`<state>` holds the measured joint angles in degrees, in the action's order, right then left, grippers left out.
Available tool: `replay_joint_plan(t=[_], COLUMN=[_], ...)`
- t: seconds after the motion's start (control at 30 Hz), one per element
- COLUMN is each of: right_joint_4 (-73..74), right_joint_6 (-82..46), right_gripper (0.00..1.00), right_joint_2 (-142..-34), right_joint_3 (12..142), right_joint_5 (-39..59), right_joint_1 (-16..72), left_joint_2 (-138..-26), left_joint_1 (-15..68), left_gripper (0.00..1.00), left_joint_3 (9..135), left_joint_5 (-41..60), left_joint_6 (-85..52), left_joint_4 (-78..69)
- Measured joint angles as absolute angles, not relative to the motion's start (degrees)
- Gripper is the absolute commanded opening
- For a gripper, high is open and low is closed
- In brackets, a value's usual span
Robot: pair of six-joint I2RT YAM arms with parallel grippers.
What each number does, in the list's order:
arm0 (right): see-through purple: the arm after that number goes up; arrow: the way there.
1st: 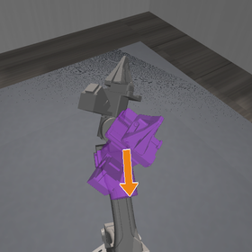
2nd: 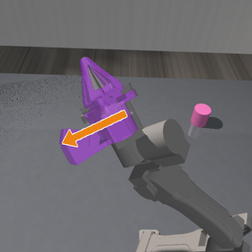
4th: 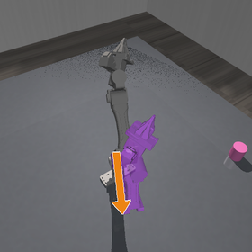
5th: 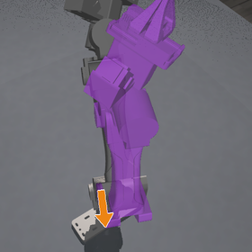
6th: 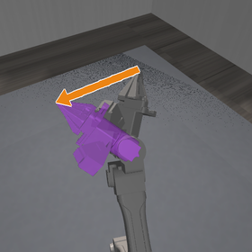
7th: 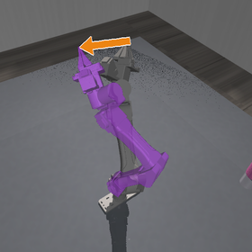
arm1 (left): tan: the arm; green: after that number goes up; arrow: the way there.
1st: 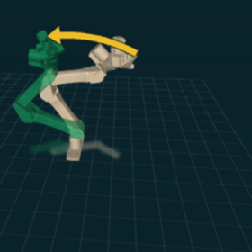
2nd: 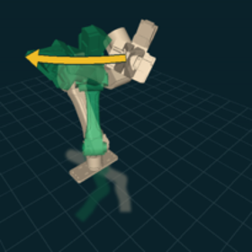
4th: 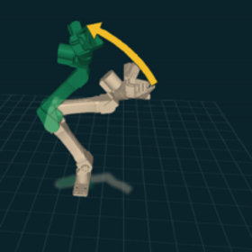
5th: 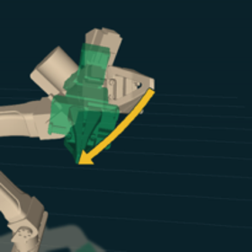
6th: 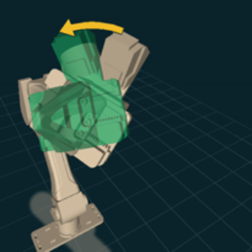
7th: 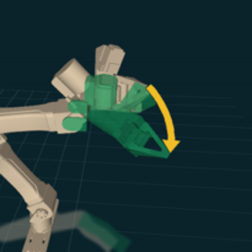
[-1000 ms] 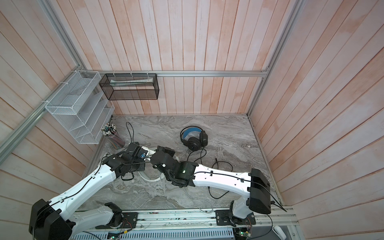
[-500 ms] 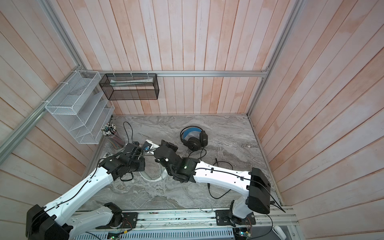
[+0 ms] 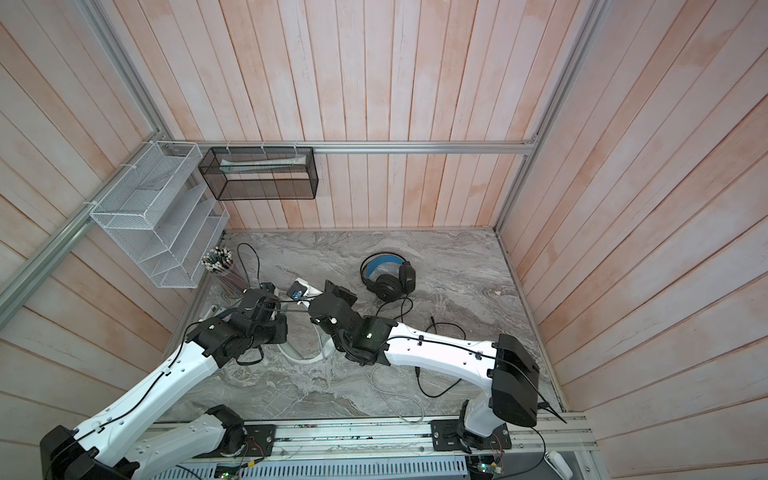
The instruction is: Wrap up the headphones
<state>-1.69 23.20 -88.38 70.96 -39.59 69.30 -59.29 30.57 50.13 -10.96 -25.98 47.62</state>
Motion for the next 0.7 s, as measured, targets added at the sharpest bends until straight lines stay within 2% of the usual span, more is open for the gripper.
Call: replay_joint_plan(t=[0.07, 0.13, 0.33, 0.7], right_joint_4=[-1.8, -2.2, -3.9, -8.3], right_joint_6=[22.6, 22.2, 19.4, 14.6], right_gripper=[0.14, 0.14, 0.24, 0.20], right_joint_2=[-87.4, -85.8, -78.9, -78.1], right_joint_3=[70.2, 69.9, 67.7, 65.3], right_joint_5=[-38.9, -38.0, -31.8, -28.8], right_joint_1=[69.5, 70.0, 73.0, 73.5], left_joint_2=[-59.7, -60.5, -62.1, -59.4], left_joint_1=[30.6, 30.6, 30.4, 29.9], left_gripper=[0.00, 0.00, 0.00, 0.00], left_joint_3=[50.1, 50.1, 50.1, 50.1], left_joint_5=[-11.2, -12.1, -13.8, -5.9], left_joint_6=[-26.3, -27.0, -28.6, -30.9], left_joint_4=[47.8, 48.2, 49.5, 50.1])
